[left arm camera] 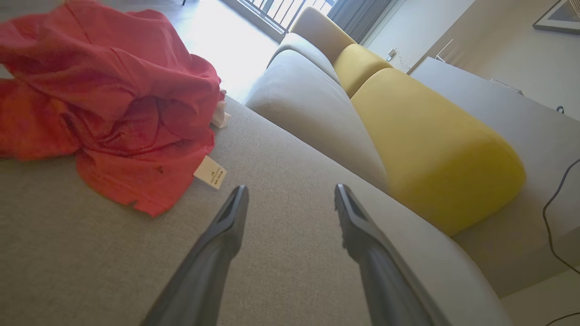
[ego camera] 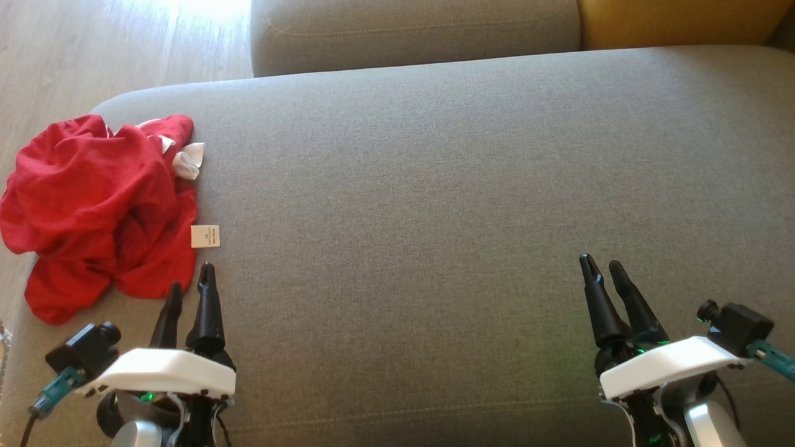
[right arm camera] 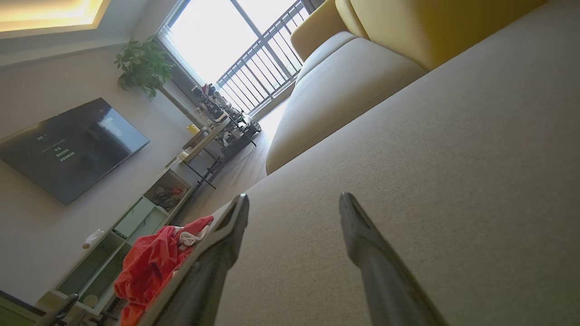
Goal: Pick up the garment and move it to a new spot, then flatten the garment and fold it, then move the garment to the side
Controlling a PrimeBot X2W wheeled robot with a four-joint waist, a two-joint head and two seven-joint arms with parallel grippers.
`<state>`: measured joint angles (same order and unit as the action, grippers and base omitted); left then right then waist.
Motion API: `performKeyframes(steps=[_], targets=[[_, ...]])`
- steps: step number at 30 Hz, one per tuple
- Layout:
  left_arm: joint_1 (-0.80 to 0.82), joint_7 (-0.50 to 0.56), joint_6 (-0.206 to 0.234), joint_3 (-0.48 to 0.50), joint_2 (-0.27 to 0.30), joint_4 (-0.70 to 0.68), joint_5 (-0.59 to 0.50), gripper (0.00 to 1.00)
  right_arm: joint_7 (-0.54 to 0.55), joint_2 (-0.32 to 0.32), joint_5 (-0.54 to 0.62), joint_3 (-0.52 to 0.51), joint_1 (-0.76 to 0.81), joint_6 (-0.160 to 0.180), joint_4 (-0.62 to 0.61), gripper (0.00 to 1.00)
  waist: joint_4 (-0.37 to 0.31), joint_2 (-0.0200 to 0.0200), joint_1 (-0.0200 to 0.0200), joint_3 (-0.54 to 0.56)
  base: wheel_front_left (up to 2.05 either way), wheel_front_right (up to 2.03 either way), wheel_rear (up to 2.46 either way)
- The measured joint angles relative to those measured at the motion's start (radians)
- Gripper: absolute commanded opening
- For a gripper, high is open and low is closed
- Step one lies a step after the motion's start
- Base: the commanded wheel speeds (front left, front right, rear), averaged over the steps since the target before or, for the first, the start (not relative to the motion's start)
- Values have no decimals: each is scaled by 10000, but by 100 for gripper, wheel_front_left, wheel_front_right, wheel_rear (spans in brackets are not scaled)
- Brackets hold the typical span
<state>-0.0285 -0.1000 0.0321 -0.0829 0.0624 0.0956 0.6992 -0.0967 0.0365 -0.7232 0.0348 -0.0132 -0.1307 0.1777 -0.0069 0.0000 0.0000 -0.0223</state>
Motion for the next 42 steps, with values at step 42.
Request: performKeyframes(steps=[42], targets=[[46, -1175, 915, -1126, 541, -1235, -5118, 100, -1162, 19, 5035, 345, -243, -2, -991, 100, -72, 0, 0, -117, 0, 0, 0]])
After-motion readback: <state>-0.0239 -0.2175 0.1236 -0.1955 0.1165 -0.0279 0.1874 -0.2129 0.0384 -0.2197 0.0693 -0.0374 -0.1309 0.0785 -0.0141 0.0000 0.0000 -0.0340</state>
